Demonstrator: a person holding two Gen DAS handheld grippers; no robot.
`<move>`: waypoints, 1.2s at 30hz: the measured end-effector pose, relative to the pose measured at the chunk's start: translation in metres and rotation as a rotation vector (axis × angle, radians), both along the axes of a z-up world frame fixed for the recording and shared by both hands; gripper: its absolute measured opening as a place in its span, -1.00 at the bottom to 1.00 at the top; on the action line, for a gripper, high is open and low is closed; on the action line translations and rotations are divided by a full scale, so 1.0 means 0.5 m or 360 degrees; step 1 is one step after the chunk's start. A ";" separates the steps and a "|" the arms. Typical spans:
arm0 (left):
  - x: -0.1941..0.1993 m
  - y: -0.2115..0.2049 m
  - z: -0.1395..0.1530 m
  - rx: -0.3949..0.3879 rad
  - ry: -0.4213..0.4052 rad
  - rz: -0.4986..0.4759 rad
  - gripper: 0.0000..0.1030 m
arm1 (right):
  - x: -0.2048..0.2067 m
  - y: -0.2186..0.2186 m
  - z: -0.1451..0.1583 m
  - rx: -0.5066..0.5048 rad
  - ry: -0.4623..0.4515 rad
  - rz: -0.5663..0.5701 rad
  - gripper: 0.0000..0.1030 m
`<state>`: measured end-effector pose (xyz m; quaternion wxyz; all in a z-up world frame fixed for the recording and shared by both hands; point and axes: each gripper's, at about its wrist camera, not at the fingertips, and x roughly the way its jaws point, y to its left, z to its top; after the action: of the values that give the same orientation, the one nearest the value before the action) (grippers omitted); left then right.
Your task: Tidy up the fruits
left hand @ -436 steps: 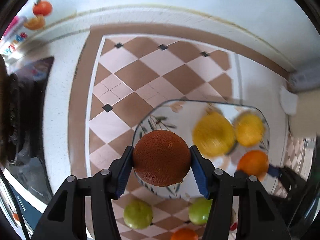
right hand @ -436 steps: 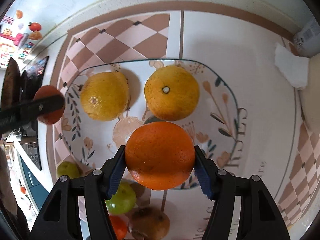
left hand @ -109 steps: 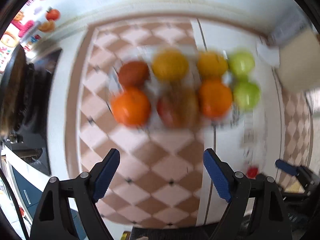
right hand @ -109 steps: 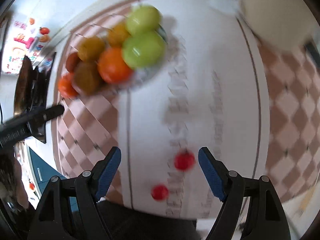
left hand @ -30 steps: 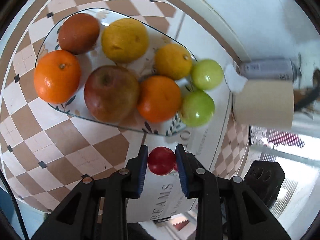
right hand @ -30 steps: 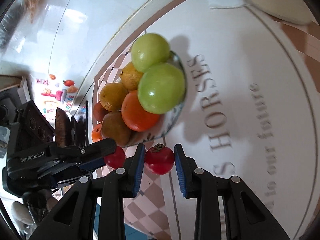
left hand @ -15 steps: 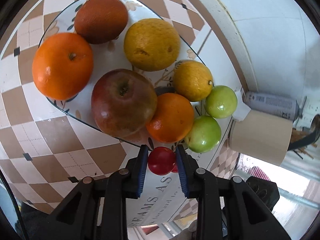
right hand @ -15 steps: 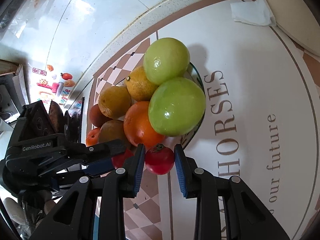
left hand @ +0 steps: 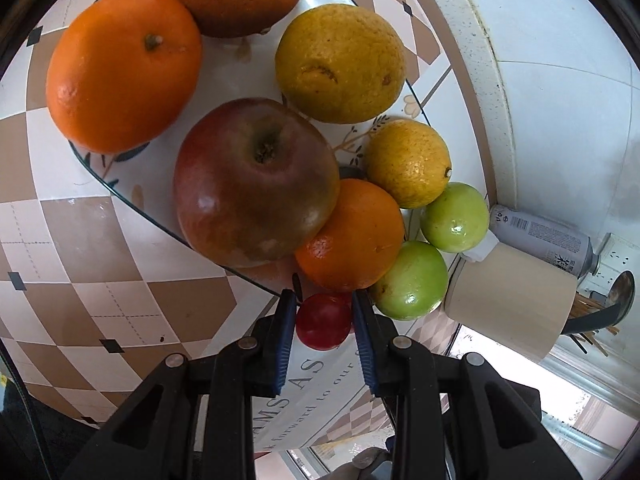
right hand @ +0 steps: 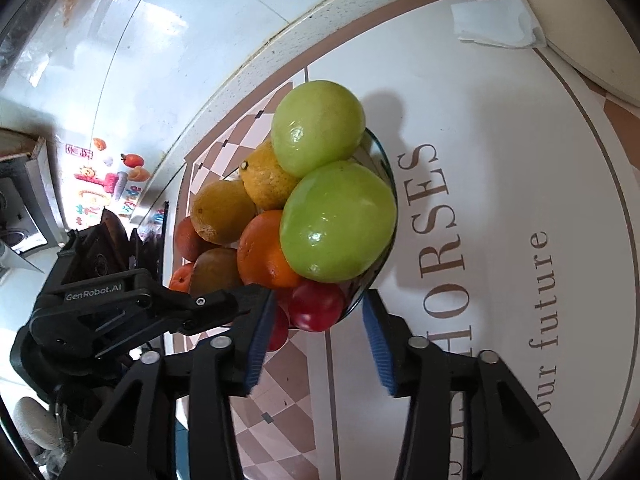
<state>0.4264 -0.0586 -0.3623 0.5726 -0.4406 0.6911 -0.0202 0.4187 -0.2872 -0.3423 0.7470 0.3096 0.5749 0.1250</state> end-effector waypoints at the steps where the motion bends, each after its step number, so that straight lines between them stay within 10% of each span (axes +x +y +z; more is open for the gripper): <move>1: 0.001 -0.003 0.001 -0.0004 -0.0001 0.0001 -0.49 | -0.001 -0.002 0.000 -0.0004 0.0005 -0.0002 -0.01; 19: -0.012 0.019 0.001 0.0016 -0.0010 0.0025 -0.49 | -0.013 0.084 0.024 -0.0063 -0.0091 0.0335 -0.10; 23: -0.010 0.011 0.004 0.0020 -0.0017 0.0016 -0.49 | -0.015 0.089 0.021 -0.0081 -0.0084 0.0355 -0.42; 36: -0.010 0.041 0.020 0.0070 -0.0090 0.0204 -0.49 | -0.026 0.055 0.043 -0.0057 -0.0105 0.0230 -0.42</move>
<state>0.4215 -0.0384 -0.3521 0.6016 -0.4705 0.6453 0.0192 0.4057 -0.2596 -0.3209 0.7599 0.2495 0.5731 0.1784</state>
